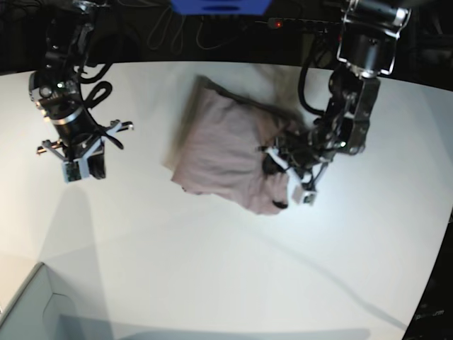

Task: Layout the t-shirt on the table in an organized manner, then fold the t-shirt properly
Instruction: 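Push and square the folded shirt bundle with the left gripper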

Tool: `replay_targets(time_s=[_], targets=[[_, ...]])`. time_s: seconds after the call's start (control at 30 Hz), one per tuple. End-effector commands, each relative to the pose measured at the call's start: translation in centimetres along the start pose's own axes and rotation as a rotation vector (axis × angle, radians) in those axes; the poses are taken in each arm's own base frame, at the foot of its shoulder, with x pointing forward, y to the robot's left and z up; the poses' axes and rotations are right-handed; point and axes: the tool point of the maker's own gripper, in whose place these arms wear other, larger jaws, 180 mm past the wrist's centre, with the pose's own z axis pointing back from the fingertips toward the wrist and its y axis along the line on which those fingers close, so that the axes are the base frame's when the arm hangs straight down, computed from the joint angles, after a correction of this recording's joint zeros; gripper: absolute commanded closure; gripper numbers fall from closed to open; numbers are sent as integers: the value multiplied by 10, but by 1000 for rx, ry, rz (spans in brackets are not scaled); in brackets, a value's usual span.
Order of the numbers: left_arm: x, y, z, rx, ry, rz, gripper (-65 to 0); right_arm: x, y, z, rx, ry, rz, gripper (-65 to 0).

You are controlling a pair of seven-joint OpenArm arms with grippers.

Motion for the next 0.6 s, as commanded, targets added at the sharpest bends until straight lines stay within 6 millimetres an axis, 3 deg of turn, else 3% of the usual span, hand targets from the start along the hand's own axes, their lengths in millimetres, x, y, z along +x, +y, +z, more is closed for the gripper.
replay_targets(time_s=[0.0, 0.17, 0.27, 0.43, 0.57], targets=[[14, -6, -6, 5, 7, -80, -2, 16, -6, 2, -6, -56, 7, 0], [35, -46, -35, -11, 94, -449, -2, 9, -26, 8, -62, -44, -11, 0], [48, -84, -48, -50, 117, -642, -2, 5, -36, 13, -92, -36, -20, 0], [63, -140, -60, -133, 67, -824, -2, -4, -50, 20, -145, -23, -58, 0], [51, -179, -70, -234, 83, -950, -2, -11, -65, 28, -192, -12, -79, 0]])
